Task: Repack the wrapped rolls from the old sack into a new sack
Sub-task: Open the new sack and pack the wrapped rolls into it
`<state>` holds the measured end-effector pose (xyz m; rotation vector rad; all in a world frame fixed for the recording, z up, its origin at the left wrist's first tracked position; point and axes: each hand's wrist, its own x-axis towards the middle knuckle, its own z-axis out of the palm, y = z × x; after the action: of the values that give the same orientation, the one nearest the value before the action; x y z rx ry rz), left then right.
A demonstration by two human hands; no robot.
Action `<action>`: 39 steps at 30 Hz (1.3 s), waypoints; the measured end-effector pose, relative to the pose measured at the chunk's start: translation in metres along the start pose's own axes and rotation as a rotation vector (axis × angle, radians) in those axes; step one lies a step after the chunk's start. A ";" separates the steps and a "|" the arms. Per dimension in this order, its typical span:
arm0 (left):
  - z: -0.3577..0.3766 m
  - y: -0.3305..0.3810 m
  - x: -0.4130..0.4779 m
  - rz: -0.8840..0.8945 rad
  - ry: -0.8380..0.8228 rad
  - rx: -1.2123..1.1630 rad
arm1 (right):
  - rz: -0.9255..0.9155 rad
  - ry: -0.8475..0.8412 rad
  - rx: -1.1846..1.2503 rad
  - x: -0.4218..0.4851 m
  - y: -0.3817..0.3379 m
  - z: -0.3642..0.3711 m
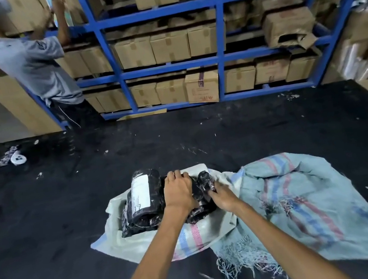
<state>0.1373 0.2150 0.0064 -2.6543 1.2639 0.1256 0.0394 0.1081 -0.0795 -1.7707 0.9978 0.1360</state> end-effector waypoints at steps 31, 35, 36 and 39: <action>0.068 -0.205 -0.034 -0.653 0.024 -0.988 | 0.006 0.309 -0.254 0.011 -0.035 -0.039; 0.124 -0.224 -0.025 -0.805 -0.104 -0.940 | 0.075 0.329 -0.316 0.020 -0.029 -0.034; 0.137 -0.227 -0.021 -0.839 -0.138 -0.952 | 0.107 0.333 -0.327 0.023 -0.026 -0.034; 0.155 -0.231 -0.019 -0.861 -0.211 -0.963 | 0.214 0.294 -0.351 0.028 -0.016 -0.033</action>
<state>0.3054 0.4050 -0.1095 -3.5210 -0.1870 1.0423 0.0565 0.0666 -0.0679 -2.0357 1.4467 0.1989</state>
